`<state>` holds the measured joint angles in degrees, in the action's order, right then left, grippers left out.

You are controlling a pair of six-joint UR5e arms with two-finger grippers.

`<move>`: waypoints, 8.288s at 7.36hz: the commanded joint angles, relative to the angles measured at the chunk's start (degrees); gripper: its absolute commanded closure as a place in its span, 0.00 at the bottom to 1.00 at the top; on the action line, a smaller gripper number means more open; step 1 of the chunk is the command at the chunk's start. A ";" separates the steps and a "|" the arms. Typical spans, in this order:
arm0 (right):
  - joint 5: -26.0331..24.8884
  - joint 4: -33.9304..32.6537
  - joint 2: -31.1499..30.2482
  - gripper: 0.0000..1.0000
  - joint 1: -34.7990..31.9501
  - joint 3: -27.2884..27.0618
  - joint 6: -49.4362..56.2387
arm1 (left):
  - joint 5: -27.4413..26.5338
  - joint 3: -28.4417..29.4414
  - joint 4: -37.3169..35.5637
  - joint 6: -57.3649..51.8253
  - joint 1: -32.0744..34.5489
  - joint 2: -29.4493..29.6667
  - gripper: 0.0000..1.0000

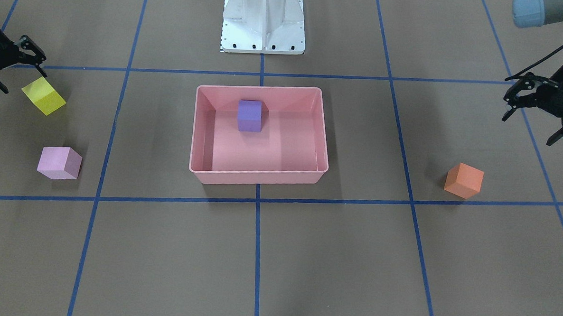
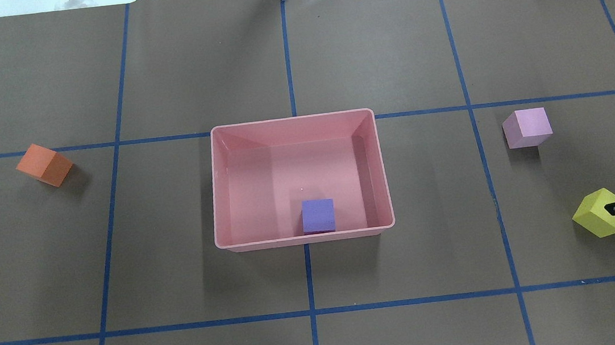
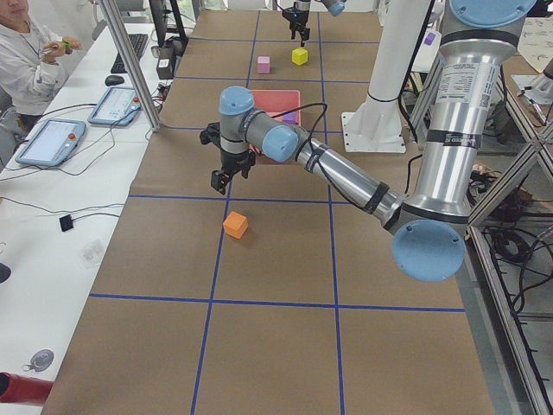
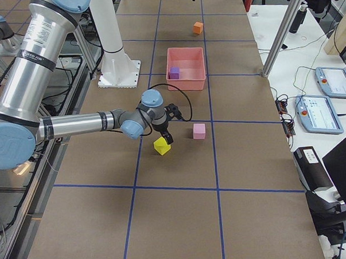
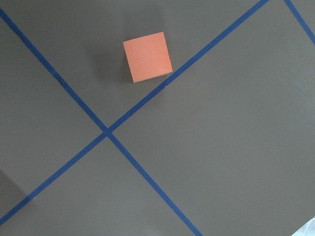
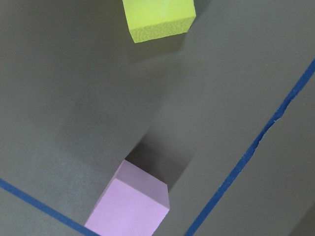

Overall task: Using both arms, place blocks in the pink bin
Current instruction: 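Withdraw the left gripper while the right gripper descends and grasps the yellow cube, then carry the yellow cube into the pink bin and release it with the right gripper, then lower the left gripper onto the orange cube while the right gripper withdraws, then carry the orange cube into the pink bin and release it with the left gripper, then withdraw the left gripper while the right gripper grasps the light pink cube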

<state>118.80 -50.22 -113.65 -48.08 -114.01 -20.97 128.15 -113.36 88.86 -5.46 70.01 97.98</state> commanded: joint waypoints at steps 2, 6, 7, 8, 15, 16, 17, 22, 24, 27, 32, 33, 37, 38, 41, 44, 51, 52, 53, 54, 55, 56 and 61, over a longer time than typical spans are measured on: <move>-0.15 2.65 0.97 0.00 2.81 4.65 -0.12 | 0.00 -0.11 0.09 0.18 0.03 -0.16 0.00; -1.46 5.31 2.73 0.00 4.74 9.32 -0.91 | 0.00 -0.29 0.09 0.18 -0.05 -0.16 0.00; -1.55 5.31 3.51 0.18 5.01 9.42 -3.26 | 0.00 -0.29 0.09 0.18 0.03 -0.16 0.00; -1.64 5.31 3.61 0.78 5.10 9.42 -3.72 | 0.00 -0.29 0.09 0.27 0.03 -0.16 0.00; 2.22 -17.95 28.77 1.00 -3.24 2.42 -24.03 | 0.17 0.15 0.18 4.91 0.12 -0.16 0.00; 2.23 -28.16 35.79 1.00 -3.25 0.56 -26.29 | 0.17 0.33 0.18 5.28 -0.05 -0.07 0.00; 1.88 -34.79 43.61 1.00 -1.85 0.72 -33.45 | 0.17 0.68 0.18 5.37 -0.23 0.02 0.00; -16.01 -46.28 64.08 0.01 13.61 10.12 -52.15 | 0.35 11.81 16.91 12.74 -0.75 0.81 0.00; -16.06 -46.37 64.25 0.00 13.63 8.55 -51.89 | 0.35 12.72 18.54 13.63 -0.93 1.16 0.00; -11.78 -50.15 63.56 0.00 8.47 6.69 -45.16 | 0.26 12.72 18.72 13.72 -3.91 0.55 0.00; -2.09 -49.36 53.55 0.00 -4.64 3.45 -22.99 | -2.82 22.00 29.30 20.69 -9.79 1.07 0.00; -1.65 -49.36 52.05 0.00 -5.09 2.22 -22.10 | -2.90 26.65 35.01 22.75 -11.29 2.12 0.00; -1.64 -49.36 51.51 0.00 -5.09 2.03 -21.74 | -4.56 30.21 35.86 24.97 -13.23 4.07 0.00; -1.73 -49.36 51.42 0.00 -5.09 2.03 -21.74 | -6.14 31.08 35.86 24.97 -14.28 3.98 0.00; -1.90 -49.36 50.81 0.00 -5.00 1.95 -21.74 | -6.16 30.92 37.69 25.32 -15.00 3.19 0.60; -1.38 -49.36 49.59 0.00 -6.57 1.51 -16.77 | -5.54 22.61 32.57 25.58 -14.21 2.92 1.00; 5.57 -45.70 36.24 0.00 -17.75 3.52 7.17 | -11.13 8.49 -4.22 61.68 -30.78 35.42 0.87; 6.26 -39.40 33.00 0.00 -17.75 4.40 6.21 | -13.86 8.50 -4.13 62.58 -32.56 35.70 0.02; 6.79 -35.16 30.09 0.00 -17.66 4.58 3.25 | -14.59 7.63 -4.13 62.58 -32.49 35.27 0.00; 6.80 -31.20 28.15 0.00 -17.66 4.58 -1.13 | -14.59 4.84 -4.22 61.28 -31.70 33.09 0.00; 6.71 -27.42 26.48 0.00 -17.49 4.76 -5.88 | -13.98 -0.24 -4.74 54.31 -30.13 27.67 0.00; 6.62 -21.90 23.33 0.00 -16.53 4.76 -8.53 | -13.80 -4.29 -6.23 44.84 -26.89 21.35 0.00; -2.08 -12.18 23.11 0.00 -5.27 9.13 -23.77 | -9.93 1.46 -5.45 9.95 -7.71 9.07 0.00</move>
<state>118.29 -63.01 -92.02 -55.08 -107.08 -43.27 118.05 -113.66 83.30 8.29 59.72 107.79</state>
